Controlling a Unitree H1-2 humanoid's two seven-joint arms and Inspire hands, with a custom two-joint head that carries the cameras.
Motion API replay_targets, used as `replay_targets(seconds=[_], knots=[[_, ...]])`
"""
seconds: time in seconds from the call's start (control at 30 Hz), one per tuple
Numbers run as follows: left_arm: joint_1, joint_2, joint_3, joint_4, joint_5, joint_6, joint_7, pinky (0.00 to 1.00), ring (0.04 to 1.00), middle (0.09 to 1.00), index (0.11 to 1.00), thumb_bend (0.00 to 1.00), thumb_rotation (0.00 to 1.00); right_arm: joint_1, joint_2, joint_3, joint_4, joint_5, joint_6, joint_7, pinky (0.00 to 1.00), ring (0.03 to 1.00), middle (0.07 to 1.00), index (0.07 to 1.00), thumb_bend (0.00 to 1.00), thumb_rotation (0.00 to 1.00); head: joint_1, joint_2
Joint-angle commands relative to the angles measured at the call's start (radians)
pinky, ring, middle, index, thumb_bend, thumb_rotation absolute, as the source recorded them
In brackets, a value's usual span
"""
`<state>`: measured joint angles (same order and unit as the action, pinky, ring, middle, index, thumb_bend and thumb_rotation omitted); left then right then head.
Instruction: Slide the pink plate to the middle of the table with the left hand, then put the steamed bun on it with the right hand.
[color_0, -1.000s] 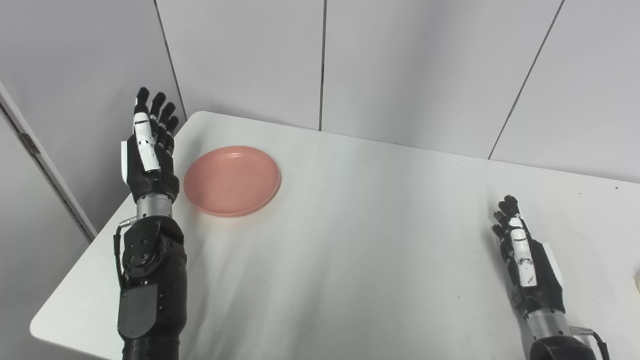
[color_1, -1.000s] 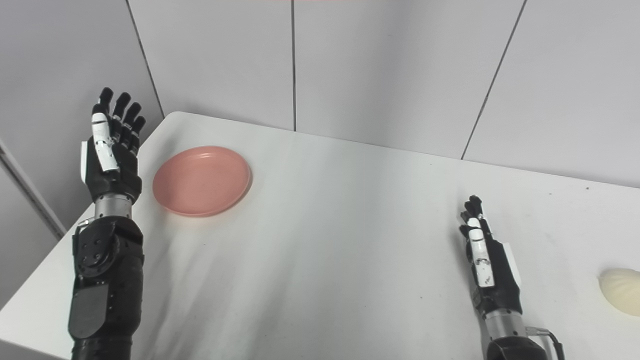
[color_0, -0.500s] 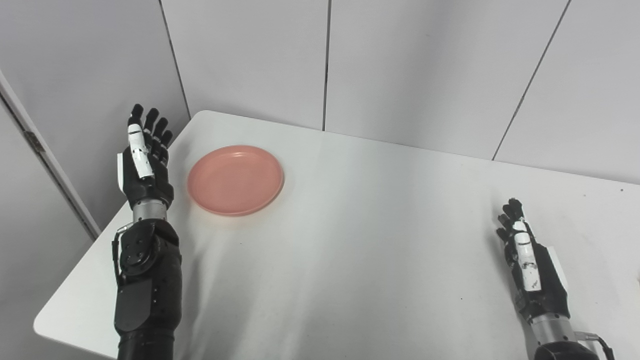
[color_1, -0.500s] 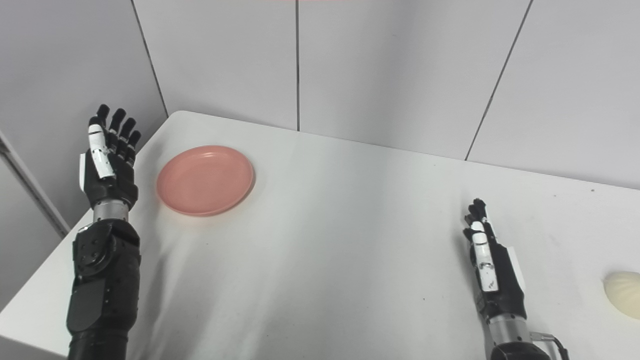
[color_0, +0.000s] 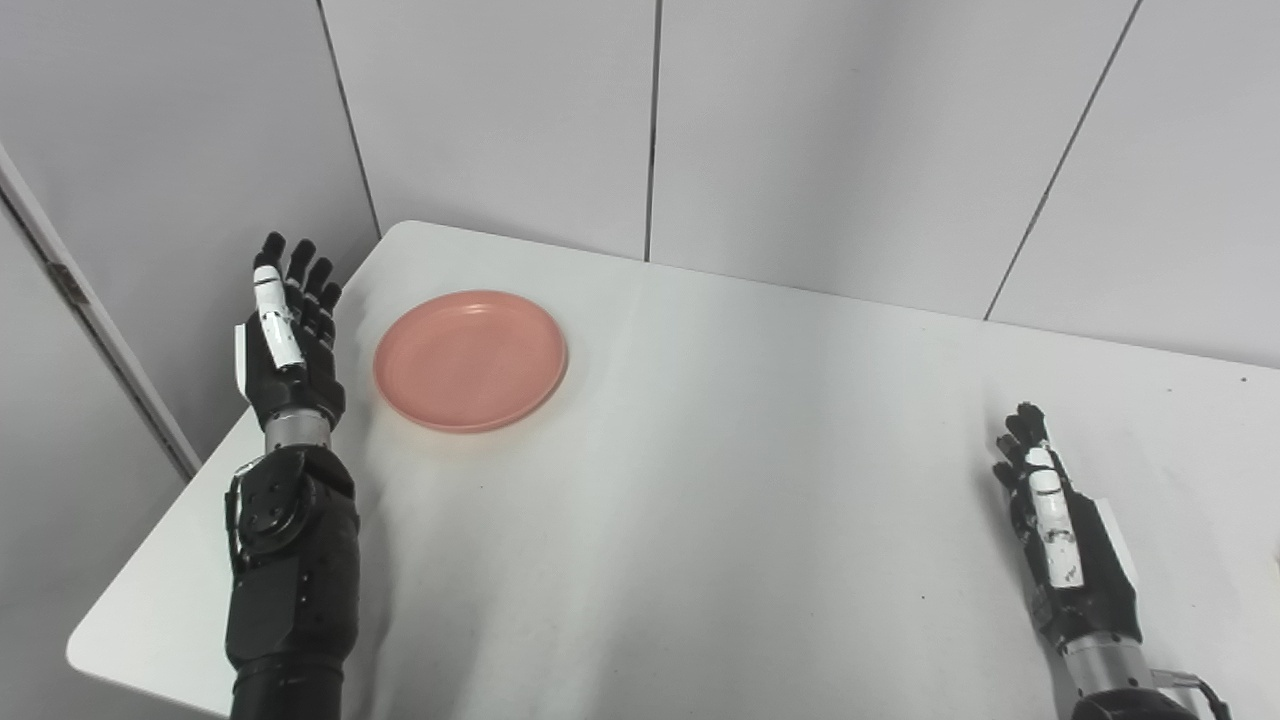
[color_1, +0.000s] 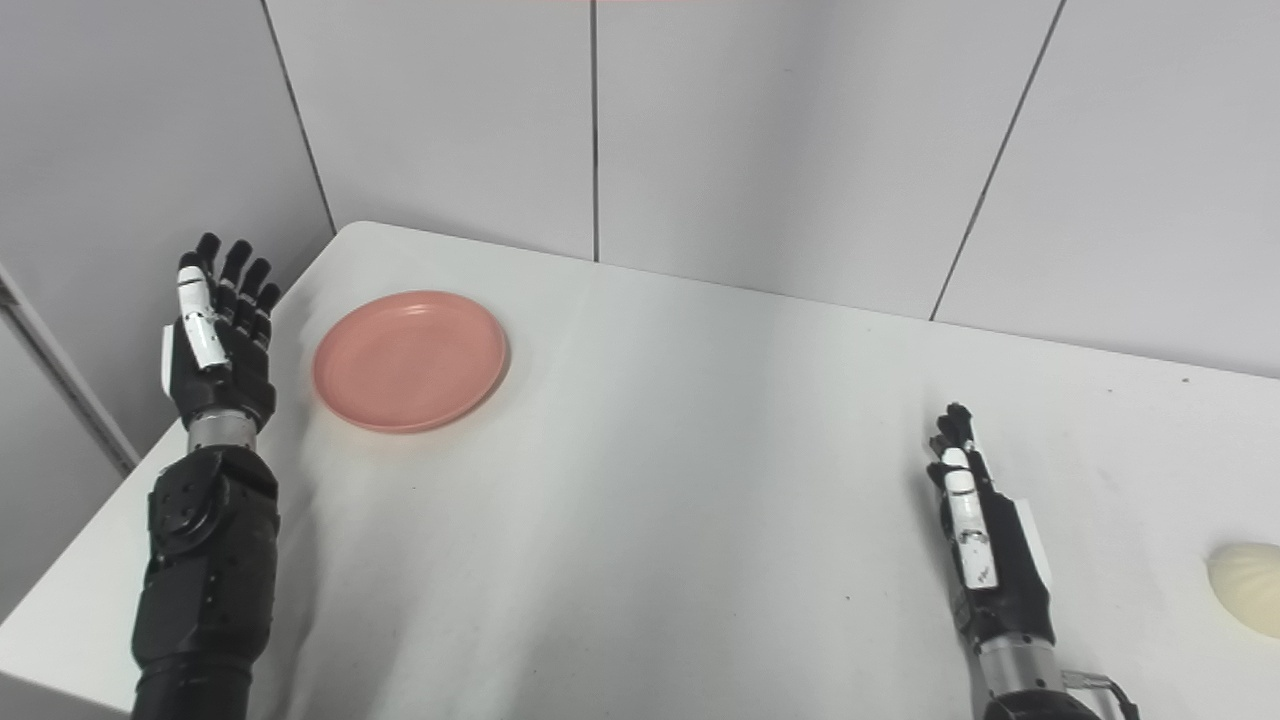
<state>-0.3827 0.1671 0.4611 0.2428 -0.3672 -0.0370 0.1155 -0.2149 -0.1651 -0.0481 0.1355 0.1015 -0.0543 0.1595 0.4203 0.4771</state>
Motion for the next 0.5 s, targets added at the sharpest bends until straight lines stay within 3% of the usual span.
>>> replay_targets(seconds=[0.0,0.47], knots=[[-0.039,0.033,0.000,0.005,0.001,-0.027,0.000,0.97,0.941,0.950,0.959,0.43,1.00,0.017,0.002,-0.003,0.007,0.009,-0.002,0.000,1.00,1.000,1.000,1.000,0.12,1.00,0.000,0.002],[-0.055,0.035,-0.015,0.151,-0.006,-0.024,-0.015,0.97,0.944,0.951,0.958,0.41,1.00,0.016,0.004,-0.003,0.009,0.016,-0.009,0.004,1.00,1.000,1.000,1.000,0.11,1.00,-0.001,0.001]])
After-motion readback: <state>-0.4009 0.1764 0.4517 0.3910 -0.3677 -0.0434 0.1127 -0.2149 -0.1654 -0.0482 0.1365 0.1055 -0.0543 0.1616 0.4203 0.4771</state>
